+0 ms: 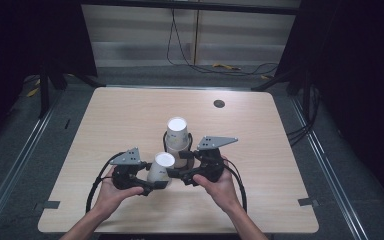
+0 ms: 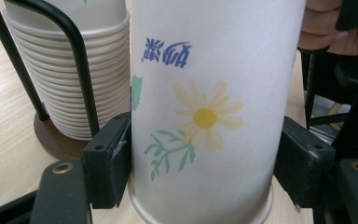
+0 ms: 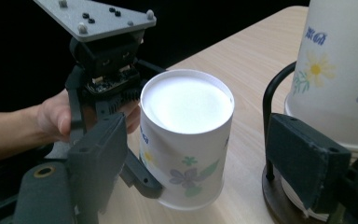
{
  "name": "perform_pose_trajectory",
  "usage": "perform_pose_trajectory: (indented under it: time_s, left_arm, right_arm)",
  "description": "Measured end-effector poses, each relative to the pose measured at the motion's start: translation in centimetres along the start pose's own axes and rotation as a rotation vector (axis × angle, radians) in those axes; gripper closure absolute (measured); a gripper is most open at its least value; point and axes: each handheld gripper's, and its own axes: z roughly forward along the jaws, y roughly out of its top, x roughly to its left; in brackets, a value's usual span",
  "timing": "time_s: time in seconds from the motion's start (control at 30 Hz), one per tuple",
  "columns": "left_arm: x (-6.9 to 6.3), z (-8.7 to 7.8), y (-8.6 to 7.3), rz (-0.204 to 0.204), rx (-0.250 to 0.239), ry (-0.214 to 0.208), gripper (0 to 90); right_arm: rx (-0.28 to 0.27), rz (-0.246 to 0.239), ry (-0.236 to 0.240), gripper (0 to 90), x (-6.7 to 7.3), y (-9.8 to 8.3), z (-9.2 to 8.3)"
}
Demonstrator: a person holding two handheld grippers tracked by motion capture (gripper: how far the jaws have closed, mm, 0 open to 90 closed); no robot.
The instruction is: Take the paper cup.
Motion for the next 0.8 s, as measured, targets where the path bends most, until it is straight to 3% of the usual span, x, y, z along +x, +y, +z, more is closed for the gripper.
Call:
perform_pose_trajectory:
  time_s: [0.43,0.8]
  left_arm:
    - [-0.2,-0.2,0.9,0.044,0.051,0.002,29.3]
    - [-0.4,-0.1,1.0,0.072,0.104,0.033,29.3]
  right_arm:
    - [0.089,-0.006,0.013,18.6,-0.5,-0.2,-0.4]
    - [0.153,-0.007,0.019,19.8,-1.1,-0.5,-0.9]
